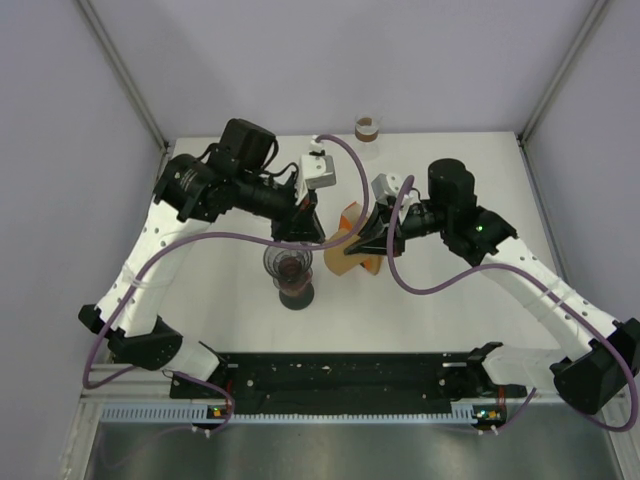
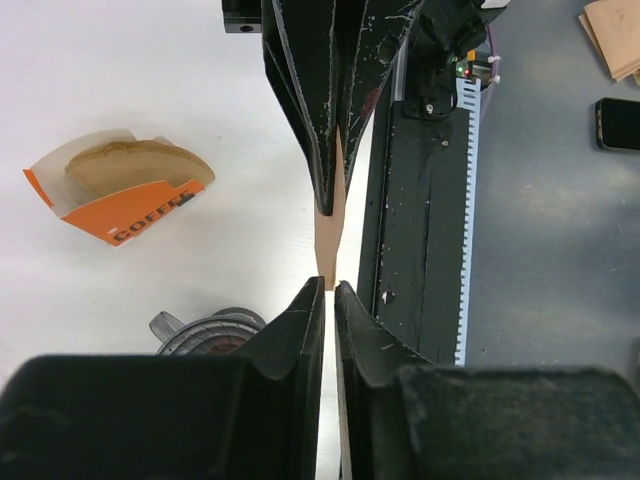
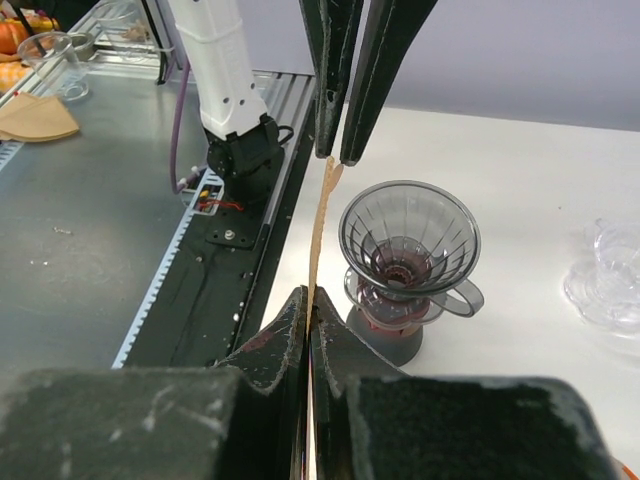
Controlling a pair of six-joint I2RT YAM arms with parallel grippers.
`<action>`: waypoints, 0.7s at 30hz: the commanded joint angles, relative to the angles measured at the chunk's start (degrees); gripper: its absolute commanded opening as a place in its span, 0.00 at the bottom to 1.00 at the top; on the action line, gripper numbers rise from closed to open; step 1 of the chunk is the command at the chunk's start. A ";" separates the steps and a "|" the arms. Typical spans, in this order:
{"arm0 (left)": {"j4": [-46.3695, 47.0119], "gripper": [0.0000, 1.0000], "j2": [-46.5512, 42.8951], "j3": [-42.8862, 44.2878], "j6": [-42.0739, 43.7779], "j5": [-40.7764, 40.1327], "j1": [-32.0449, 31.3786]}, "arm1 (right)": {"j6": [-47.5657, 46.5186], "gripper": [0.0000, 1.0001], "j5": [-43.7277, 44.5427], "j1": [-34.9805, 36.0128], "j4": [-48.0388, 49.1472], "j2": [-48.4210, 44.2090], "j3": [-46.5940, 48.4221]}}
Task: Place the coffee filter in the dripper
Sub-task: Adjust the coffee filter.
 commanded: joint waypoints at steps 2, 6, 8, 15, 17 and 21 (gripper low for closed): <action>-4.09 0.22 1.27 1.53 1.21 2.87 0.15 | -1.56 0.00 -0.19 0.17 0.18 -0.40 2.83; -4.10 0.29 1.89 1.27 0.96 3.23 0.06 | -1.65 0.00 -0.27 0.26 0.17 -0.13 2.83; -3.48 0.27 2.15 1.26 0.69 2.26 0.06 | -1.65 0.00 -0.27 0.17 0.00 0.04 2.83; -2.51 0.36 1.54 1.09 2.09 -0.72 0.14 | -2.18 0.00 -0.10 0.17 -0.53 -0.22 2.74; -2.60 0.30 1.36 1.00 2.27 -0.91 0.15 | -2.27 0.00 -0.01 0.17 -0.70 -0.13 2.74; -3.39 0.10 1.80 0.74 2.62 0.59 0.15 | -2.53 0.00 0.08 0.17 -0.97 -0.04 2.65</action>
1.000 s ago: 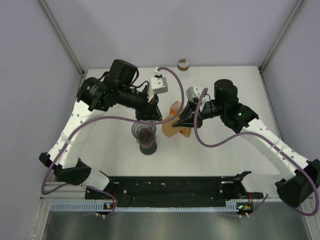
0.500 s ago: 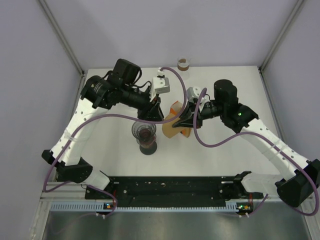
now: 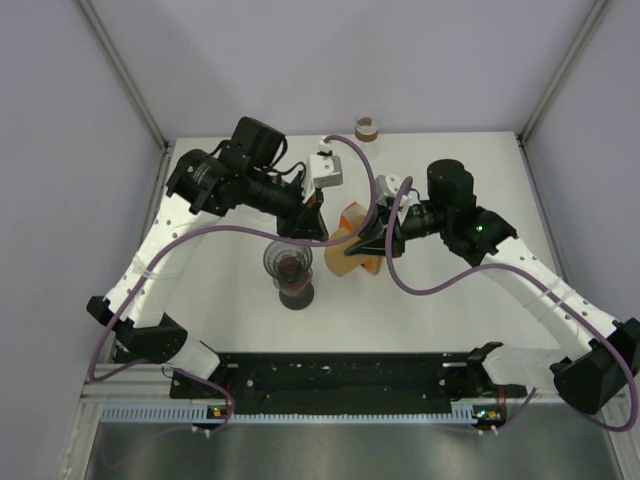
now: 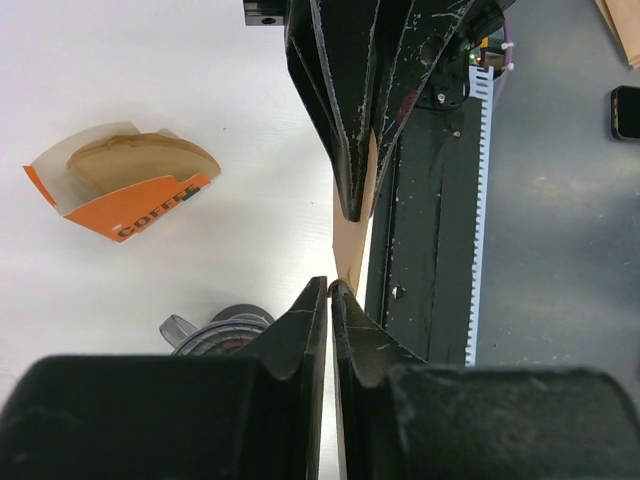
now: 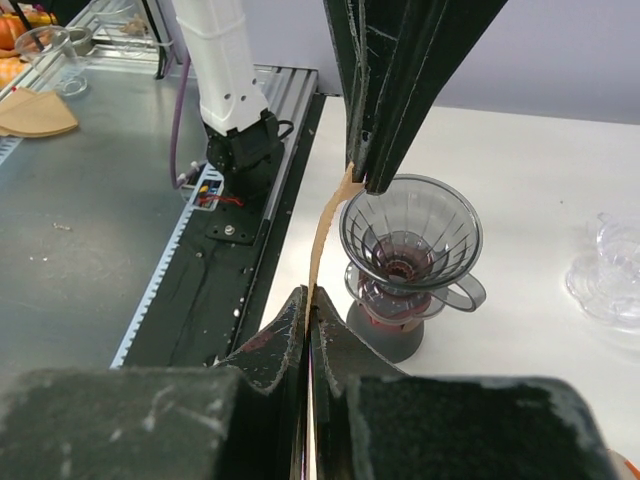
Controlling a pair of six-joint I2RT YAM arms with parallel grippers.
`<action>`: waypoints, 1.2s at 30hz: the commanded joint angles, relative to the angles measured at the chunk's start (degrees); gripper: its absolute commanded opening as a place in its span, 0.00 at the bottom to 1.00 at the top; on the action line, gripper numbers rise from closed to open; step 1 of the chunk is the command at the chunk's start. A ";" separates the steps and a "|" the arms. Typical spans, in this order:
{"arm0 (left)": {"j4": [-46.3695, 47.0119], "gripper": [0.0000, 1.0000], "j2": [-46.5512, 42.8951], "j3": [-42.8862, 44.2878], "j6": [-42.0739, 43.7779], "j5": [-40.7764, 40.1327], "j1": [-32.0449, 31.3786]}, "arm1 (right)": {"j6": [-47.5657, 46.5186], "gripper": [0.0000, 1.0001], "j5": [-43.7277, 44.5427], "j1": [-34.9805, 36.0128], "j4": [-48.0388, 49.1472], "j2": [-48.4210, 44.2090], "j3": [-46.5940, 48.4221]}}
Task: Place the coffee filter in the dripper
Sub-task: Adjust the coffee filter.
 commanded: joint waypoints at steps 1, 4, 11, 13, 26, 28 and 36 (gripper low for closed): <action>-3.21 0.08 -0.69 0.56 1.20 1.35 0.06 | -1.46 0.00 -0.29 0.17 0.32 -0.18 2.56; -2.51 0.04 -0.08 1.00 0.76 2.84 0.15 | -1.55 0.00 0.06 0.17 0.41 0.09 2.65; -6.29 0.02 0.01 1.27 3.92 5.05 -0.03 | -1.72 0.00 0.85 0.17 0.06 -0.18 2.48; -7.08 0.03 0.10 1.18 4.10 5.22 -0.03 | -1.63 0.00 1.11 0.17 -0.03 -0.09 2.74; -7.26 0.18 -0.95 -0.67 4.28 4.26 -0.03 | -1.55 0.00 1.91 0.17 -0.64 -0.09 3.09; -6.82 0.18 -1.13 -1.02 3.75 3.91 -0.03 | -1.63 0.00 1.82 0.17 -0.56 -0.09 3.18; -6.82 0.20 -1.30 -1.90 3.49 3.55 -0.56 | -1.72 0.00 2.17 0.17 -1.17 0.09 3.70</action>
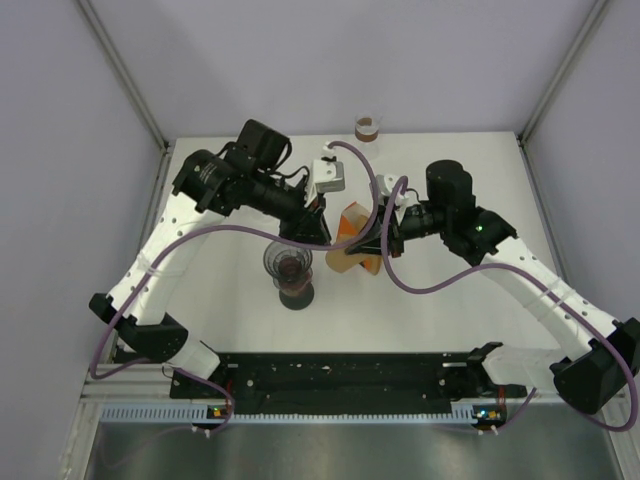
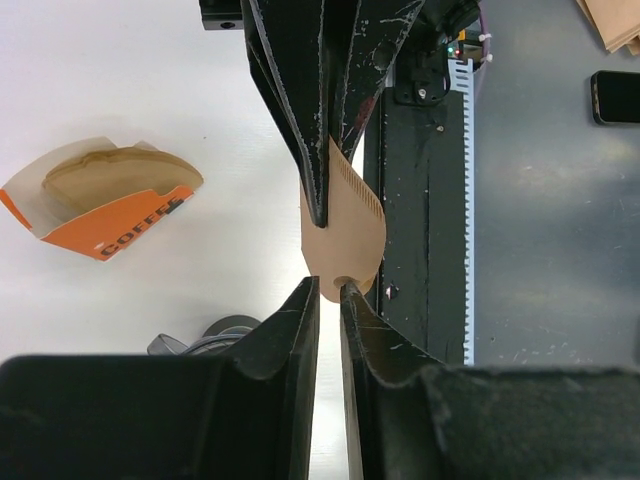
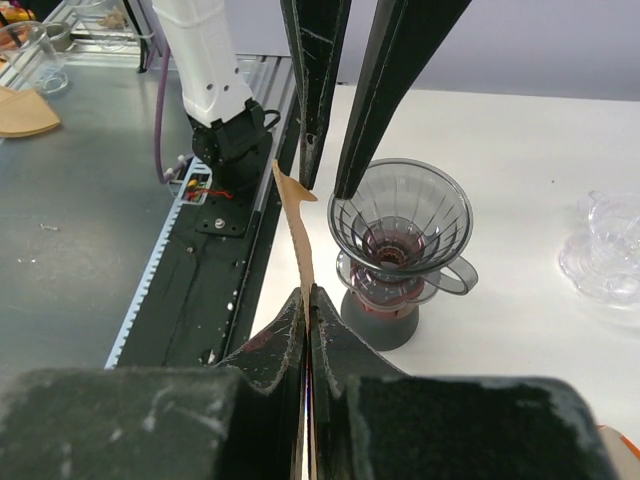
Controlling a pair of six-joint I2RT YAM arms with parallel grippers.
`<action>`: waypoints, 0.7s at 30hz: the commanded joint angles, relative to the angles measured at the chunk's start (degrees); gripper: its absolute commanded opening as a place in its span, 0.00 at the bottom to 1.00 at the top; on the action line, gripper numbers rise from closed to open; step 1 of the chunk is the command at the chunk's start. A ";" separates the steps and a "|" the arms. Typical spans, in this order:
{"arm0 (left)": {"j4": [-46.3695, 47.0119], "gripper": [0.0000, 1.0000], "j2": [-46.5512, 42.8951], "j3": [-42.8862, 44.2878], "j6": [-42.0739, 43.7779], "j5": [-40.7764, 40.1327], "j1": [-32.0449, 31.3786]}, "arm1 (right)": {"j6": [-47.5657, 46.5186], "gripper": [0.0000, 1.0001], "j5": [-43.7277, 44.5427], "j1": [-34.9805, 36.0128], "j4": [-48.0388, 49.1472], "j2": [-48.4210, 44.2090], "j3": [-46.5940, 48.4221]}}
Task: Place the coffee filter in the dripper
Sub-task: Adjust the coffee filter.
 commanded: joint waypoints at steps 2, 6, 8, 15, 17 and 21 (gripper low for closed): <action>-6.79 0.20 -1.72 -0.37 0.25 0.71 -0.38 | -1.22 0.00 -0.24 0.17 0.36 0.13 3.77; -6.88 0.27 -2.42 -1.16 1.04 0.36 -0.82 | -1.13 0.00 0.64 0.17 -0.17 0.13 3.86; -6.45 0.29 -2.60 -1.60 0.78 -0.34 -0.82 | -1.13 0.00 0.91 0.17 -0.43 0.57 4.03; -2.84 0.23 -2.69 -2.21 -1.68 -0.78 -0.91 | -0.52 0.00 0.47 0.17 -0.61 1.63 5.00; -2.14 0.19 -2.86 -2.39 -2.29 -1.04 -1.00 | -0.60 0.00 0.91 0.17 -0.70 1.54 4.74; -2.66 0.18 -3.48 -2.57 -1.95 -0.17 -0.91 | -0.60 0.00 1.96 0.17 -1.05 1.62 4.65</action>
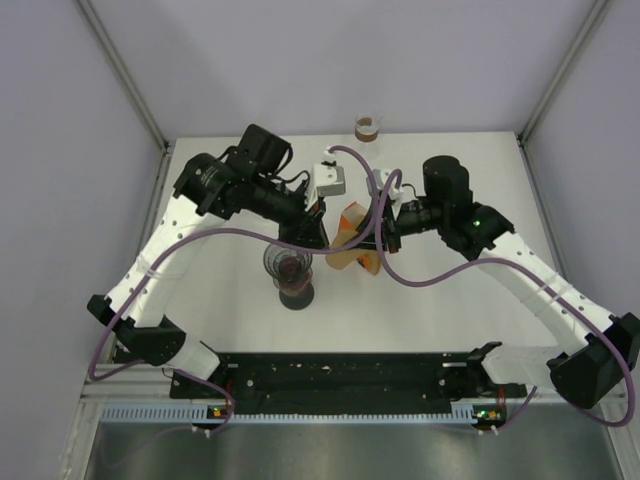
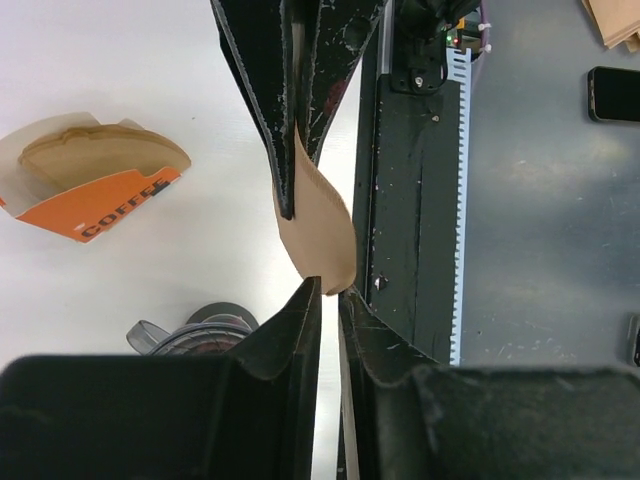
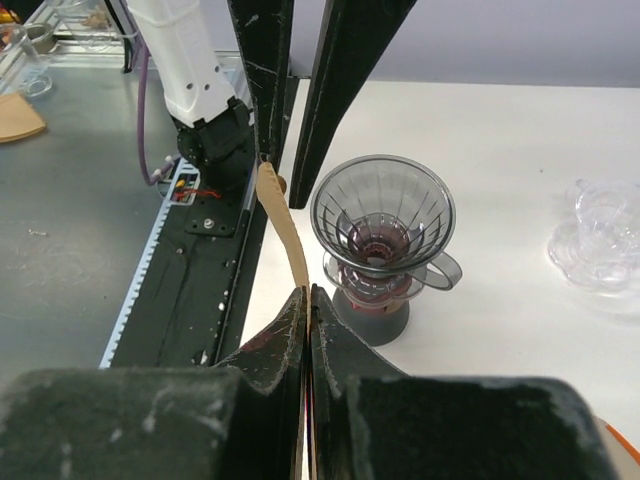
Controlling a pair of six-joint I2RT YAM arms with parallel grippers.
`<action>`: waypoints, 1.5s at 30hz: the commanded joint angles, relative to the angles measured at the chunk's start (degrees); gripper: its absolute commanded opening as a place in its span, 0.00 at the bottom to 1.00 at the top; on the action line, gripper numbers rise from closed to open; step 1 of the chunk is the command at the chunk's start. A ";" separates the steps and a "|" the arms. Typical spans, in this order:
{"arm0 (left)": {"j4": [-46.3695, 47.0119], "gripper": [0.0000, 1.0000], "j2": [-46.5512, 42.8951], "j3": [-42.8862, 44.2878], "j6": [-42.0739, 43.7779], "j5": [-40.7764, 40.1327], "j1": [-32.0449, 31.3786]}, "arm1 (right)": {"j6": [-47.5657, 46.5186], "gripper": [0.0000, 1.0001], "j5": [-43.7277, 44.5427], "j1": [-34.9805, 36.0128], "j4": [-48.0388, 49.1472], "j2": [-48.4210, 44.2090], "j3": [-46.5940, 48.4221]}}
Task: Place the coffee filter in the dripper
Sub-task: Adjust the coffee filter.
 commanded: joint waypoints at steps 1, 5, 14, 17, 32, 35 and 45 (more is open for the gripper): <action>-3.03 0.20 -2.73 -0.12 0.56 1.78 -0.25 | -0.60 0.00 0.71 0.17 0.07 -0.08 2.53; -3.04 0.22 -3.88 -1.70 1.71 0.29 -0.25 | -0.60 0.00 0.72 0.08 -0.64 0.53 3.06; -2.25 0.01 -3.62 -1.61 1.01 0.46 -0.25 | -0.25 0.00 0.46 0.08 -0.90 0.54 3.23; -1.11 0.13 -3.61 -1.96 -0.30 -1.37 -0.25 | -0.25 0.00 0.54 0.00 -0.90 0.62 3.32; 1.18 0.19 -3.44 -2.14 -2.33 -1.91 -0.25 | -0.25 0.00 0.28 0.08 -1.08 0.71 3.23; 1.62 0.14 -2.83 -1.96 -2.77 -1.56 -0.25 | -0.25 0.00 0.37 0.08 -1.08 0.80 3.15; 3.20 0.18 -2.65 -1.00 -3.82 -2.17 -0.25 | -0.25 0.00 0.19 0.00 -1.25 0.89 3.23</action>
